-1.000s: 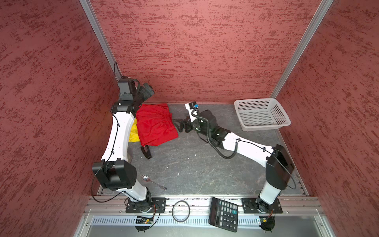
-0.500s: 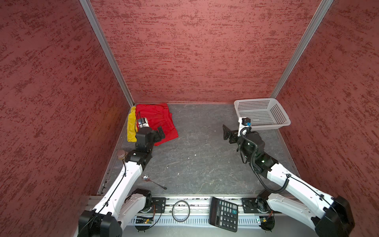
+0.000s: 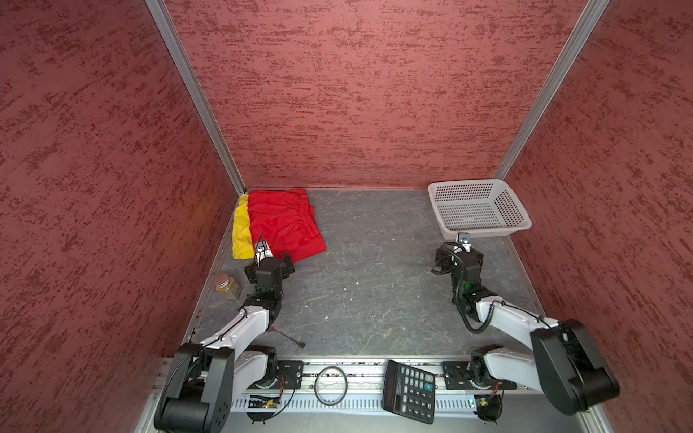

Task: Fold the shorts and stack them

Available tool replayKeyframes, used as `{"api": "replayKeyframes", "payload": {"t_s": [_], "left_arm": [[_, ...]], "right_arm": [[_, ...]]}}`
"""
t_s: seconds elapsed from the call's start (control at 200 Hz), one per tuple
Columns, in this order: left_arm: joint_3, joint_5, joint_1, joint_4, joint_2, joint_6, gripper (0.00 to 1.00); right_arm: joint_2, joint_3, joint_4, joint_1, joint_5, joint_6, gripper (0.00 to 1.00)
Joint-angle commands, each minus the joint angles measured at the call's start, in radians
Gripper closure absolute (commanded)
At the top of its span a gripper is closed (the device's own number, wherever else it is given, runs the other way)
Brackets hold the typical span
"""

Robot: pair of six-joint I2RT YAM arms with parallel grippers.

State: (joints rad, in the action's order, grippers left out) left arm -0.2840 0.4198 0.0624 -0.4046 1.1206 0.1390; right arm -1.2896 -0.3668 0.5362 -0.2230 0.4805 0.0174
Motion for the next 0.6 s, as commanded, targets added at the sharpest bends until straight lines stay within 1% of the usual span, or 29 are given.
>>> {"api": "replayKeyframes", "payload": {"t_s": [0.0, 0.02, 0.11, 0.165, 0.22, 0.25, 0.281, 0.296, 0.336, 0.366, 0.421, 0.456, 0.491, 0.551, 0.596], "left_arm": [[-0.012, -0.083, -0.076, -0.150, 0.039, 0.024, 0.01], [-0.015, -0.099, -0.093, -0.161, 0.052, 0.029, 0.00], [-0.038, -0.197, -0.165, -0.215, 0.117, 0.050, 0.00], [-0.052, -0.254, -0.194, -0.260, 0.164, 0.048, 0.01], [-0.070, -0.284, -0.208, -0.292, 0.206, 0.046, 0.00], [-0.081, -0.302, -0.217, -0.293, 0.233, 0.065, 0.00], [-0.080, -0.314, -0.223, -0.340, 0.268, 0.079, 0.01], [-0.083, -0.320, -0.223, -0.357, 0.277, 0.070, 0.00], [-0.114, -0.320, -0.215, -0.280, 0.268, 0.066, 0.00], [-0.114, -0.322, -0.206, -0.304, 0.281, 0.049, 0.01], [-0.122, -0.346, -0.194, -0.289, 0.282, 0.026, 0.01], [-0.108, -0.354, -0.185, -0.337, 0.292, 0.007, 0.01], [-0.103, -0.357, -0.172, -0.338, 0.287, -0.006, 0.00], [-0.065, -0.364, -0.155, -0.417, 0.293, -0.031, 0.01], [-0.024, -0.369, -0.135, -0.504, 0.299, -0.058, 0.01]], "right_arm": [[-0.064, -0.026, 0.127, 0.043, 0.037, -0.014, 0.01], [-0.076, -0.023, 0.168, 0.051, 0.034, -0.022, 0.01], [-0.118, -0.032, 0.237, 0.090, 0.008, -0.040, 0.01], [-0.138, -0.035, 0.277, 0.126, -0.049, -0.042, 0.01], [-0.157, -0.030, 0.344, 0.160, -0.099, -0.035, 0.01], [-0.181, -0.020, 0.393, 0.182, -0.127, 0.000, 0.01], [-0.219, -0.009, 0.437, 0.214, -0.170, 0.028, 0.01], [-0.233, -0.003, 0.466, 0.225, -0.188, 0.029, 0.01], [-0.206, -0.001, 0.412, 0.237, -0.213, 0.049, 0.01], [-0.211, 0.027, 0.484, 0.252, -0.248, 0.050, 0.01], [-0.210, 0.056, 0.523, 0.260, -0.283, 0.051, 0.01], [-0.231, 0.080, 0.572, 0.265, -0.293, 0.052, 0.01], [-0.272, 0.111, 0.701, 0.266, -0.297, 0.042, 0.01], [-0.243, 0.126, 0.665, 0.267, -0.297, 0.056, 0.01], [-0.267, 0.124, 0.707, 0.270, -0.302, 0.048, 0.01]]}}
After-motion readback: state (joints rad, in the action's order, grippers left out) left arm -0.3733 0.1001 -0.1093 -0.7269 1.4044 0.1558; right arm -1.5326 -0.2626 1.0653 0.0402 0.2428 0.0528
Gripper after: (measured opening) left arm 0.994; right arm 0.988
